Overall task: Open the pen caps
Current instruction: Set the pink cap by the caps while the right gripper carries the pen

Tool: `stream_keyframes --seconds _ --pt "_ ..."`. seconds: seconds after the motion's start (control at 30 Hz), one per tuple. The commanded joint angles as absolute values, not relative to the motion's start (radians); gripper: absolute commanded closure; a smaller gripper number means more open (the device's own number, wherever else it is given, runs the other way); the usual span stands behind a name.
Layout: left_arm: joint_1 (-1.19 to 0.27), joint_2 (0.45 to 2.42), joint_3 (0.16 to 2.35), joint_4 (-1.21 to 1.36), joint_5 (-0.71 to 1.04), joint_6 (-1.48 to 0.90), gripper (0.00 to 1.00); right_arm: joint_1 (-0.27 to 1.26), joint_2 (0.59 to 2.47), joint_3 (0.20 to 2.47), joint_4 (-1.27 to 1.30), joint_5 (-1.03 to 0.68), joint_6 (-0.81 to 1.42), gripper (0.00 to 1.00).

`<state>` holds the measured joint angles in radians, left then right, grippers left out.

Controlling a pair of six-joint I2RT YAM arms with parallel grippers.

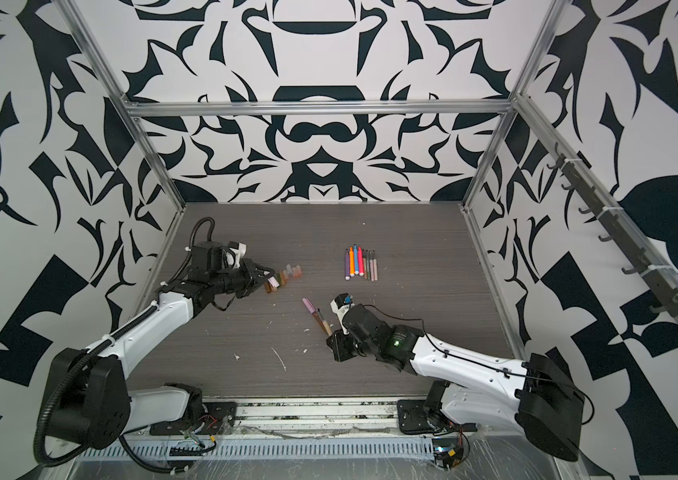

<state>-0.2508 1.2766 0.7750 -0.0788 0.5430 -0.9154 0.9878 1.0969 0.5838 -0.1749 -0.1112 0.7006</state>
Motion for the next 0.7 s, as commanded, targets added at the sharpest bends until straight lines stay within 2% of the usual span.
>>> stream_keyframes --seconds 0.0,0.4,0.67 --pt "-0.25 1.24 0.762 -0.074 0.548 -0.898 1.0 0.986 1.091 0.624 -0.166 -0.097 0.699 1.0" --pt "-0.246 1.24 0.758 -0.114 0.513 -0.851 1.0 0.986 1.046 0.603 -0.192 -0.077 0.704 1.0" --pt "-0.155 1.332 0.713 -0.123 0.469 -0.81 1.0 0.986 1.05 0.6 -0.19 -0.075 0.701 1.0"
